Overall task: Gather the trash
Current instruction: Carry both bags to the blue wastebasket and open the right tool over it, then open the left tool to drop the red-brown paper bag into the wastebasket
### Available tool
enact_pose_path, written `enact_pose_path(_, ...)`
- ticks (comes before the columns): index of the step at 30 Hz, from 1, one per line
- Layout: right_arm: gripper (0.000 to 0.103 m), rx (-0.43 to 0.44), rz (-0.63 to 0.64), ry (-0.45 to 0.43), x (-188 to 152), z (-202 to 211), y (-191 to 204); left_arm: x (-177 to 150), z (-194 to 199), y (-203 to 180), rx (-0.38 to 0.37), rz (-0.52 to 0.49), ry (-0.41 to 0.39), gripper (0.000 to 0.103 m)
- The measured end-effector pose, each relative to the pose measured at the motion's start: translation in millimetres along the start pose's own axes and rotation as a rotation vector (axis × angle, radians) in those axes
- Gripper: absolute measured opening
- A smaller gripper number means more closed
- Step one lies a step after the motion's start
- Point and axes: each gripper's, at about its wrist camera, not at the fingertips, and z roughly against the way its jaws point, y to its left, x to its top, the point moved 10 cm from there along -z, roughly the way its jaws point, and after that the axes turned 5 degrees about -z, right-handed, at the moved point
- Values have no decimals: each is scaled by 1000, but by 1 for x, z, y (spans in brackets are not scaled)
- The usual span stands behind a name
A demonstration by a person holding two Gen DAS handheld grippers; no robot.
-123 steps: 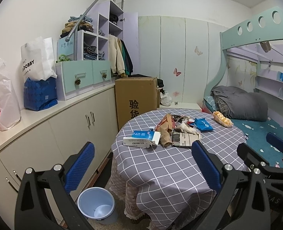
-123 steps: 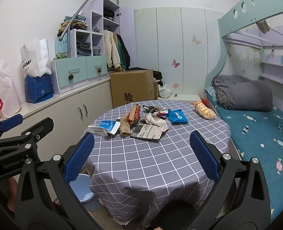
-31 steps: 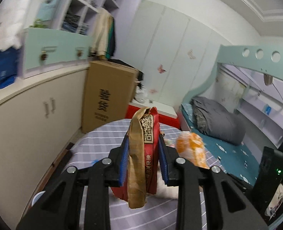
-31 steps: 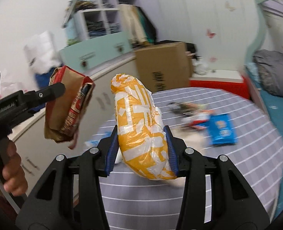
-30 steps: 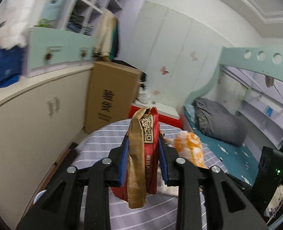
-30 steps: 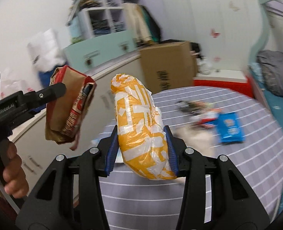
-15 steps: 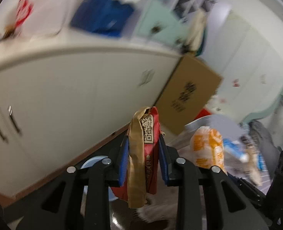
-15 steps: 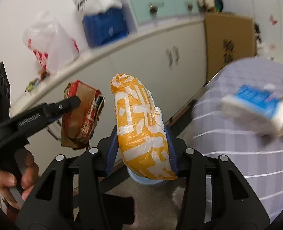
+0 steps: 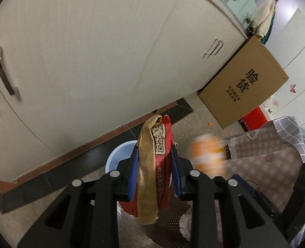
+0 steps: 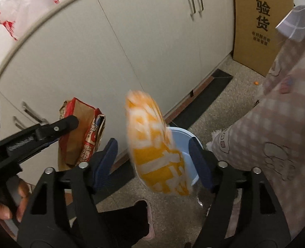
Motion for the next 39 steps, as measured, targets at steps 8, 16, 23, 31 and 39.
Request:
enact_pose_path(8,77,-78,-10,19,-18,-8,-25,-9,-35,1,-13,-7,67,28)
enact_pose_path(16,78,-168,14,-2,-21,-9,-47,-23,-60,-15,-43,-26,118,29)
enact_pose_path(23,78,-180,1,-23,-16,-3,-54,-22,-67,-30,-63,-47,130,29)
enact_pose_path(31,79,-181,-9,-45,-14,9,-57,-13,-66,-47,-81,-63,128,30)
enact_pose_path(39,79,-179,-24,-59,-12,19,-58,-4,-49,-56,-74,-83,73,72)
